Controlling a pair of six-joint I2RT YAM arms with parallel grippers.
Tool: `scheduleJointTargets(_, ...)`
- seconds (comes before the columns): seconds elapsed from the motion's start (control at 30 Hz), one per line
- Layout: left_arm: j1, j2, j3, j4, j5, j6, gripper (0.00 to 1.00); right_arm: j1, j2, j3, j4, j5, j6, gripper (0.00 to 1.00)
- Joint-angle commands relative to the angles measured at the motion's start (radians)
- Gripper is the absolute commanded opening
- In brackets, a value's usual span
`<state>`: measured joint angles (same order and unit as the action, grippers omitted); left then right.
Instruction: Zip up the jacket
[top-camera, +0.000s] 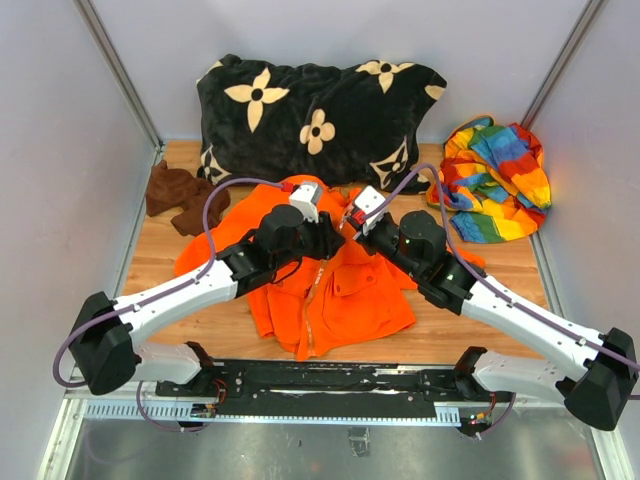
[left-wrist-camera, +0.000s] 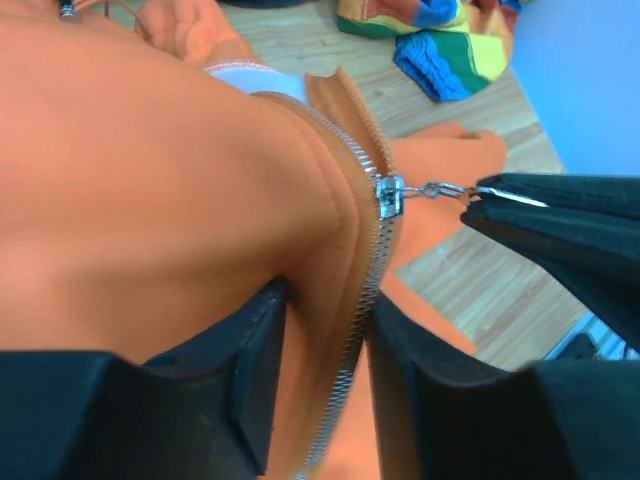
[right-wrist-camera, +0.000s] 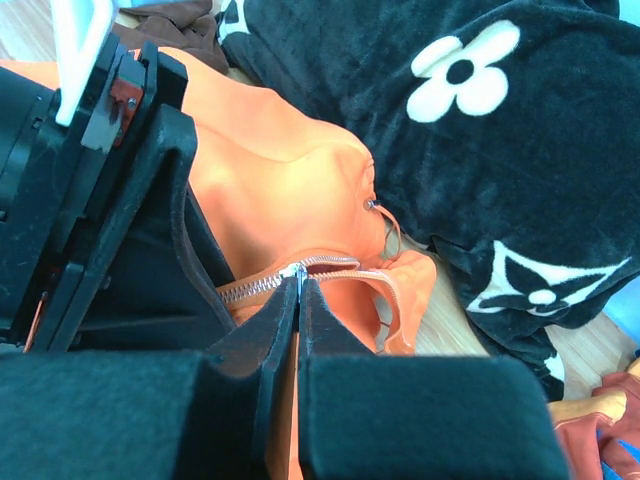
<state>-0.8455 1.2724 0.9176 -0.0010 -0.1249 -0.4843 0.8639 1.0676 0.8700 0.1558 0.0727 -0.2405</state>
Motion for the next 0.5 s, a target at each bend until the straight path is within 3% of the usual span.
scheduleJointTargets(0.0, 0.006, -0.025, -0.036, 0.048, 0.032, -0.002, 0.29, 0.014, -0.015, 0.000, 0.060, 0.044, -0.018, 0.01)
scheduleJointTargets(0.07, 0.006, -0.052, -0.070, 0.021, 0.031, -0.009, 0.14, 0.010, -0.003, 0.007, 0.073, 0.102, -0.044, 0.01)
scheduleJointTargets(0.17, 0.006, -0.107, -0.125, -0.014, 0.021, -0.020, 0.04, -0.020, 0.017, 0.025, 0.103, 0.153, -0.057, 0.01)
scheduleJointTargets(0.47, 0.006, -0.268, -0.269, -0.116, -0.021, -0.055, 0.00, -0.151, 0.080, 0.092, 0.120, 0.172, -0.036, 0.01)
